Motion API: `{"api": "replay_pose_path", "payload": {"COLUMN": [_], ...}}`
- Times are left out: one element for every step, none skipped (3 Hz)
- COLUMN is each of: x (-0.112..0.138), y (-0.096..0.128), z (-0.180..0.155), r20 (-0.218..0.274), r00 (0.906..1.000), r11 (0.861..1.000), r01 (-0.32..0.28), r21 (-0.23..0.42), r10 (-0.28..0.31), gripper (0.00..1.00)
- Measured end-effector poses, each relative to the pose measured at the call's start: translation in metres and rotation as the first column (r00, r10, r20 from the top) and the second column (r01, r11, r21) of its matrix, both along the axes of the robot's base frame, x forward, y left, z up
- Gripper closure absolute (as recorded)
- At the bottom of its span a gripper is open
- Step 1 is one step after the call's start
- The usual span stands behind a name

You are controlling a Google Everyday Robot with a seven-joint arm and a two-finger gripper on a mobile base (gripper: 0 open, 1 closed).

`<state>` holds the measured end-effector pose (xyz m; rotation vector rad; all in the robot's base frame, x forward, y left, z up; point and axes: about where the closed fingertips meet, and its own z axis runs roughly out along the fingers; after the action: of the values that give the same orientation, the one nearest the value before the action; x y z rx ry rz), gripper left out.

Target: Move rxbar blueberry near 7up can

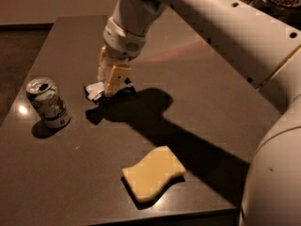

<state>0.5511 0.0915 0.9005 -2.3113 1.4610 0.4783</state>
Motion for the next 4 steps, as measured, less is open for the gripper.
{"api": "replay_pose_path", "payload": {"x": [-0.009, -0.011, -0.011, -0.012], "y": [0.04, 0.057, 0.06, 0.061], "z": [-0.002, -0.015, -0.018, -0.018], "r20": [0.007, 0.003, 0.002, 0.002], "r00": [0.9996, 0.9997, 0.9997, 0.9996], "r11": [0.999, 1.0, 1.0, 1.0], "r01": [-0.029, -0.023, -0.025, -0.027], "r21": [0.017, 0.005, 0.004, 0.004], "r10": [0.029, 0.023, 0.025, 0.027], "gripper": [1.0, 0.82, 0.51, 0.28]}}
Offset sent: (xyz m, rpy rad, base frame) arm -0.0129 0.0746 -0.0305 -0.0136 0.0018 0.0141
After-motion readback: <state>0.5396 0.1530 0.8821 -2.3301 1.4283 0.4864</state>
